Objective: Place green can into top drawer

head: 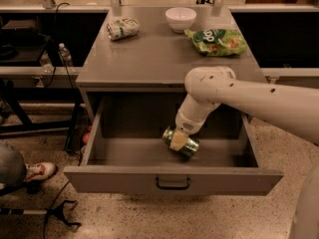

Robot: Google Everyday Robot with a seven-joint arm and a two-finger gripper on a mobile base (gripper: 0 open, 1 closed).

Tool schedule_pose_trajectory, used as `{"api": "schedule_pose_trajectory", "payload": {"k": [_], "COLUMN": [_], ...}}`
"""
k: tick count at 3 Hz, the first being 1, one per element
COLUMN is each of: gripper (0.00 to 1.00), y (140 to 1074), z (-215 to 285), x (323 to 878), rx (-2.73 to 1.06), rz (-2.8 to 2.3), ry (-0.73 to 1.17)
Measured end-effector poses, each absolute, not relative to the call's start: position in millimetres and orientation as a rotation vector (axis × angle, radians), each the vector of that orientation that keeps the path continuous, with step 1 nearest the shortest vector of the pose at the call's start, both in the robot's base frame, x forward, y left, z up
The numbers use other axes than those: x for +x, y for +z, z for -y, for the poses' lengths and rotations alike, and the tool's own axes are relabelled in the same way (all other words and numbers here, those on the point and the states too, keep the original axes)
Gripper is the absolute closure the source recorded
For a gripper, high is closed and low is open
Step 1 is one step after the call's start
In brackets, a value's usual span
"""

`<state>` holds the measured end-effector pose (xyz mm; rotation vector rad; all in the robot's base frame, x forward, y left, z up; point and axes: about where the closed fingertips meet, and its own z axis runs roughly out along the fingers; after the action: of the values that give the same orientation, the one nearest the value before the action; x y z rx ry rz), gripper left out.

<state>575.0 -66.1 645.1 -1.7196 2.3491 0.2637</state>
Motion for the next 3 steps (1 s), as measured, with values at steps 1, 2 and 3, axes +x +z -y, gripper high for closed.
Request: {"api": "schedule_pose_trajectory", "payload": {"k": [1,2,3], "gripper": [1.0,1.0,0.85], "y": [628.9,621.6,623.3], "z": [66.4,64.6,63.6], "x": [571.5,568.8,566.3], "rx": [-1.709,-1.704,-1.704], "rz": [-2.368,-2.37,-2.363], "ry": [0.283,0.31,0.328]}}
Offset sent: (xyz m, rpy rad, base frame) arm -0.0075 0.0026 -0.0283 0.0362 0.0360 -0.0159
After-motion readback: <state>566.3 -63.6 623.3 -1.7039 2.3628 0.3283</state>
